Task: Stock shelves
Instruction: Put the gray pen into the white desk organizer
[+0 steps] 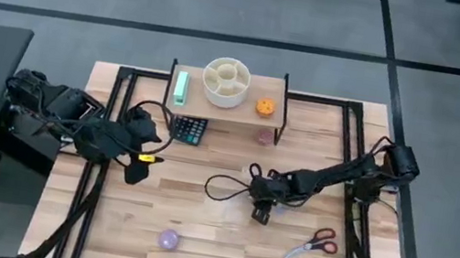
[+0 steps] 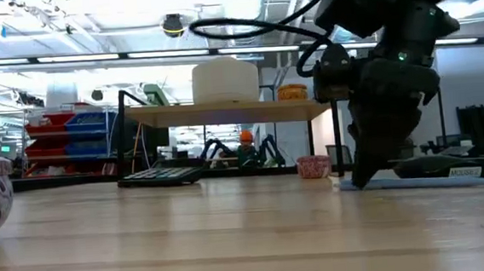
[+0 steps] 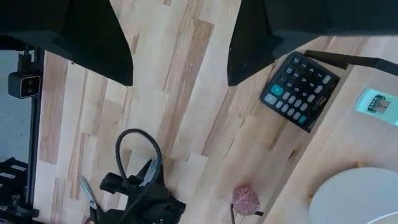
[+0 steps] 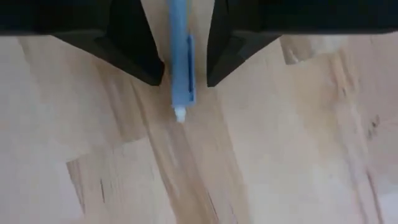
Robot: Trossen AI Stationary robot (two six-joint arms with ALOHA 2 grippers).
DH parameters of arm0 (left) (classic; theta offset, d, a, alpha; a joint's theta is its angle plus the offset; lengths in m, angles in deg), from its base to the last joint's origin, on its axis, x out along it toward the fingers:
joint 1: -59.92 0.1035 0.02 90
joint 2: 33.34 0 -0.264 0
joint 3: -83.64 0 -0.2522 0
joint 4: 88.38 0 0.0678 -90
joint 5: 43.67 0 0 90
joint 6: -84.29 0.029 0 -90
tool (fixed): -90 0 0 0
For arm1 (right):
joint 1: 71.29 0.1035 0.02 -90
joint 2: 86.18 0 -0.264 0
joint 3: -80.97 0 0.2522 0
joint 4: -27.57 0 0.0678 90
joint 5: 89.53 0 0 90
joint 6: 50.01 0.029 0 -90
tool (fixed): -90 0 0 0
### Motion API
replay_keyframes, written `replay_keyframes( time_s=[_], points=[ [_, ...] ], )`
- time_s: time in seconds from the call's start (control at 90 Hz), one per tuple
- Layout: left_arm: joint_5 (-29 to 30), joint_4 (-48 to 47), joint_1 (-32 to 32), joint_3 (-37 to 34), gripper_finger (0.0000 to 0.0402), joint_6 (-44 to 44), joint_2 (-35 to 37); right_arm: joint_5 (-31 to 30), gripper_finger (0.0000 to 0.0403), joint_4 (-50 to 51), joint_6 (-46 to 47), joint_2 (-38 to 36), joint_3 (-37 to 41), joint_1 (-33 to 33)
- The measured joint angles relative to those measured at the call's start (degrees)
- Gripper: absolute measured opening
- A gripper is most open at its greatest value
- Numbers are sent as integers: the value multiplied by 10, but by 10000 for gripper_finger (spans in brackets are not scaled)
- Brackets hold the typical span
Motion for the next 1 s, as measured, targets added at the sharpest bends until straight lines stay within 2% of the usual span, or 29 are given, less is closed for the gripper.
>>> replay_keyframes(
  time_s=[0.256,0.322,0.689,0.844,1.0],
  points=[
    [0,0,0,0,237,-6,0,-28,22,-20,16,0,15,16],
    [0,0,0,0,237,-6,0,-28,11,-26,16,0,15,18],
    [0,0,0,0,237,-6,0,-47,14,-21,44,-13,4,4],
    [1,0,0,0,237,-6,0,-67,39,-18,42,-12,-7,-4],
    [1,0,0,0,237,-6,0,-93,79,-11,22,-21,-18,-1]
  ],
)
